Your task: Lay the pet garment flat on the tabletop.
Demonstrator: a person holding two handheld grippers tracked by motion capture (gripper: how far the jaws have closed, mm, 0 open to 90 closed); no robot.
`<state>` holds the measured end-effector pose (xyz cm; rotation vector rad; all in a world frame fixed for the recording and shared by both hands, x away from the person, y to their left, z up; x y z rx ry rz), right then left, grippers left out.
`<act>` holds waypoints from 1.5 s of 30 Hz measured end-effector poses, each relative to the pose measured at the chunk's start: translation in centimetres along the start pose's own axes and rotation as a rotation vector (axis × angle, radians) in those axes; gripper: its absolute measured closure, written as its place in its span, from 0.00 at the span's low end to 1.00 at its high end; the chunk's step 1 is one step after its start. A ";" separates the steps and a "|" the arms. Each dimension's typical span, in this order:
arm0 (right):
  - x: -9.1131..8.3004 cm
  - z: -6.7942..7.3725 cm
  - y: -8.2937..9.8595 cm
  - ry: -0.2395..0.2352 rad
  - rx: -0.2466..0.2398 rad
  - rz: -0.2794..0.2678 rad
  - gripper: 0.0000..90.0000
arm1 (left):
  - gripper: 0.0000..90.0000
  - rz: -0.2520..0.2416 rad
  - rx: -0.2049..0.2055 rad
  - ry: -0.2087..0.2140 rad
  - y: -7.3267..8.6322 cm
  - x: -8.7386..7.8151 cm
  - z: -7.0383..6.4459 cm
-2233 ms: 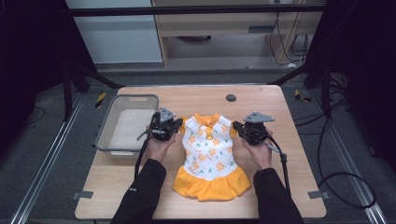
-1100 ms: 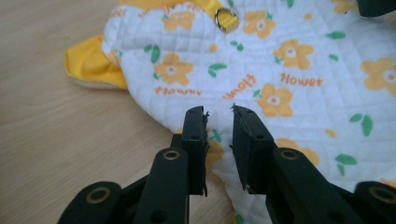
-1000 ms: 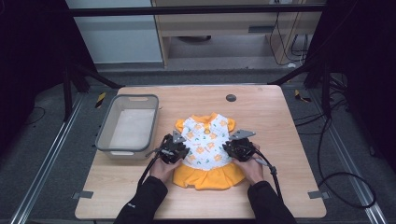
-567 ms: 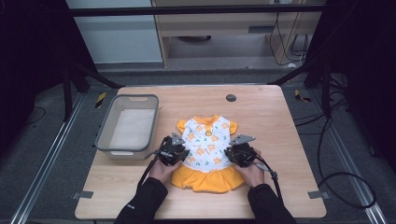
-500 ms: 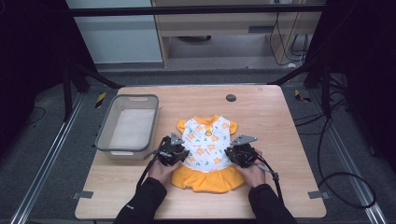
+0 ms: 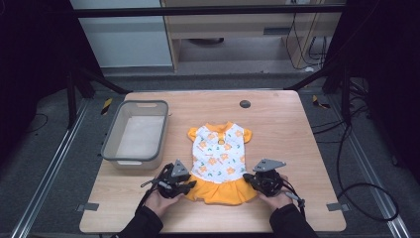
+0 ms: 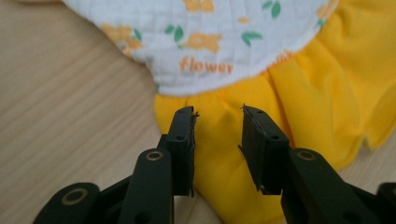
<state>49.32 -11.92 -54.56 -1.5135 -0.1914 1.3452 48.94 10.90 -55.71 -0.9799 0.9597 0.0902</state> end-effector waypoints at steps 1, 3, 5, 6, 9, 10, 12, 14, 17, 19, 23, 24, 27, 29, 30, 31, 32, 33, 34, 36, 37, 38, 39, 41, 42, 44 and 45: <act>0.0 0.0 0.0 0.000 0.000 0.000 0.99 | 0.71 0.000 0.000 0.000 0.0 0.0 0.0; 0.0 0.3 1.1 0.005 -0.002 0.042 0.99 | 0.72 -0.014 -0.004 -0.001 0.3 -0.2 0.0; -0.1 0.3 1.5 0.009 0.004 0.053 0.99 | 0.72 -0.015 -0.007 0.001 0.4 -0.3 0.0; -0.2 0.4 2.0 0.007 0.011 0.060 1.00 | 0.72 -0.016 -0.007 -0.001 0.5 -0.3 0.0; -0.4 0.5 2.3 0.009 0.000 0.061 1.00 | 0.71 -0.022 -0.004 0.001 0.7 -0.5 -0.1; -0.6 0.7 2.5 0.003 0.007 0.060 0.99 | 0.70 -0.024 -0.006 0.005 0.8 -0.7 -0.1; -0.8 0.8 2.4 -0.009 0.016 0.052 0.98 | 0.68 -0.031 -0.015 0.002 0.8 -1.2 0.0; -1.2 0.8 2.1 -0.014 0.021 0.023 0.97 | 0.66 -0.052 -0.039 0.001 0.7 -1.9 0.4; -2.4 0.1 1.4 0.014 0.025 -0.031 0.93 | 0.60 -0.104 -0.080 -0.017 0.7 -3.2 1.4; -2.9 -0.2 1.2 0.031 0.031 -0.053 0.90 | 0.58 -0.119 -0.099 -0.027 0.9 -3.6 1.8; -5.1 -2.9 1.5 0.142 0.070 -0.121 0.72 | 0.48 -0.145 -0.162 -0.073 2.3 -5.0 3.8; -5.1 -2.9 1.5 0.142 0.070 -0.121 0.72 | 0.46 -0.145 -0.162 -0.073 2.3 -5.0 3.8; -6.5 -4.7 2.3 0.198 0.108 -0.151 0.62 | 0.39 -0.160 -0.186 -0.118 3.2 -5.9 5.3; -6.9 -5.1 2.5 0.215 0.117 -0.157 0.60 | 0.37 -0.168 -0.207 -0.142 3.7 -6.5 6.0; -7.2 -5.4 2.6 0.223 0.123 -0.163 0.58 | 0.35 -0.173 -0.216 -0.153 4.1 -6.7 6.5; -7.5 -5.7 2.8 0.233 0.138 -0.174 0.55 | 0.34 -0.175 -0.227 -0.164 4.4 -6.9 6.8; -7.8 -6.1 2.9 0.248 0.138 -0.180 0.54 | 0.33 -0.175 -0.233 -0.168 4.7 -7.1 7.1; -8.1 -6.3 3.1 0.256 0.141 -0.185 0.52 | 0.33 -0.176 -0.241 -0.172 4.9 -7.2 7.3; -8.3 -6.4 3.2 0.259 0.149 -0.190 0.50 | 0.32 -0.175 -0.251 -0.178 5.2 -7.4 7.6; -8.8 -6.9 3.4 0.282 0.151 -0.203 0.46 | 0.30 -0.172 -0.263 -0.190 5.7 -7.6 8.2; -9.1 -7.2 3.6 0.289 0.159 -0.210 0.44 | 0.30 -0.174 -0.270 -0.198 5.9 -7.8 8.5; -9.5 -7.7 3.9 0.309 0.168 -0.218 0.40 | 0.29 -0.179 -0.277 -0.215 6.3 -8.0 9.1; -9.5 -7.7 3.9 0.309 0.168 -0.218 0.40 | 0.28 -0.179 -0.277 -0.215 6.3 -8.0 9.1; -9.7 -8.2 4.3 0.322 0.172 -0.217 0.36 | 0.28 -0.189 -0.294 -0.234 6.7 -8.3 9.9; -9.9 -8.5 4.5 0.330 0.187 -0.216 0.33 | 0.27 -0.189 -0.302 -0.244 6.9 -8.4 10.3; -10.0 -8.7 4.6 0.336 0.186 -0.215 0.32 | 0.27 -0.188 -0.322 -0.255 7.4 -8.6 11.0; -10.0 -8.9 4.7 0.345 0.183 -0.219 0.31 | 0.27 -0.188 -0.328 -0.263 7.5 -8.6 11.3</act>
Point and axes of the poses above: each handheld gripper's, and its own axes: x roughly forward along the jaws, y roughly out of its underside, z roughly to its left, the point moved 9 cm from there along x, roughly forward along the jaws, and after that the axes turned 13 degrees about -y, right-handed, at the moved point
